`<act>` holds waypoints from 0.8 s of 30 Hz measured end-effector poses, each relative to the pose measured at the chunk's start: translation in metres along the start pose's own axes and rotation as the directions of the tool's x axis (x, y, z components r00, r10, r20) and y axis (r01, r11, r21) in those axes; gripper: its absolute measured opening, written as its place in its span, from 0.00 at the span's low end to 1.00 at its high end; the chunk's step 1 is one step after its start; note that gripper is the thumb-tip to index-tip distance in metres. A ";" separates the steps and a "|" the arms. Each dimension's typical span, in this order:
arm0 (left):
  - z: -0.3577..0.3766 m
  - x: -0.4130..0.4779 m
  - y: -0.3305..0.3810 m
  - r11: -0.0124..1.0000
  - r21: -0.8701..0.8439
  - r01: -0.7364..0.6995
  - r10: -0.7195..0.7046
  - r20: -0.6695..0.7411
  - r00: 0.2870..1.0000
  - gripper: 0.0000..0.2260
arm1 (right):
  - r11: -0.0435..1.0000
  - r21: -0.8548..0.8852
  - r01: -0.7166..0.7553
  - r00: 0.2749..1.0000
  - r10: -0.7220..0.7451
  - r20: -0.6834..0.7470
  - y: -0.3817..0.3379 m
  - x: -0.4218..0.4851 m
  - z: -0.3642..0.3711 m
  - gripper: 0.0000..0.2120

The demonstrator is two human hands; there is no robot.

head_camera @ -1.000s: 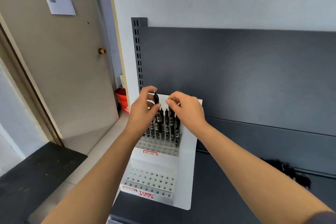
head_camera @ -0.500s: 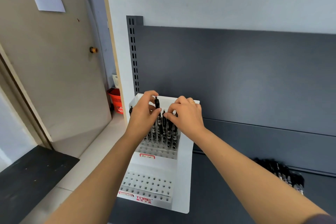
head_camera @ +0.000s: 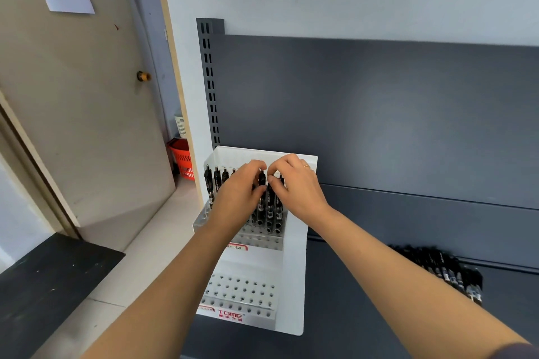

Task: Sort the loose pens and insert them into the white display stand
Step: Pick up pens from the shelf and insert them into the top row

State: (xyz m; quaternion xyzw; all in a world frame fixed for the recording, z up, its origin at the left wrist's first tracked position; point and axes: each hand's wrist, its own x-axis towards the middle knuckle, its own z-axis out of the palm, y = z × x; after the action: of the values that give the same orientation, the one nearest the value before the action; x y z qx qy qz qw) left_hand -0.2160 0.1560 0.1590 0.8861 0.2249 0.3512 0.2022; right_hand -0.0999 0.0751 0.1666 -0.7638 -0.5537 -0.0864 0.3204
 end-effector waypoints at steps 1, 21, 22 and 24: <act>0.002 -0.002 -0.001 1.000 0.027 -0.010 0.010 0.001 1.000 0.11 | 1.000 0.000 0.003 1.000 -0.003 0.002 0.000 0.000 0.000 0.06; 0.007 -0.008 0.007 0.998 0.058 -0.021 0.028 -0.125 0.992 0.20 | 0.978 0.207 -0.030 0.995 0.049 -0.088 0.021 -0.011 -0.012 0.07; 0.010 -0.006 0.014 0.996 0.080 -0.045 0.056 -0.149 0.987 0.19 | 0.977 0.209 -0.035 0.991 0.061 -0.121 0.029 -0.014 -0.016 0.07; 0.017 0.000 0.033 0.988 0.118 -0.102 0.121 -0.169 0.978 0.16 | 0.978 0.204 -0.054 0.986 0.085 -0.145 0.047 -0.021 -0.027 0.07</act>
State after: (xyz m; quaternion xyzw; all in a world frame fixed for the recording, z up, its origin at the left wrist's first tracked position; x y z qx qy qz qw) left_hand -0.1953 0.1254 0.1648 0.8726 0.2105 0.4261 0.1132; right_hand -0.0597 0.0345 0.1590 -0.7380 -0.5062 -0.0776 0.4395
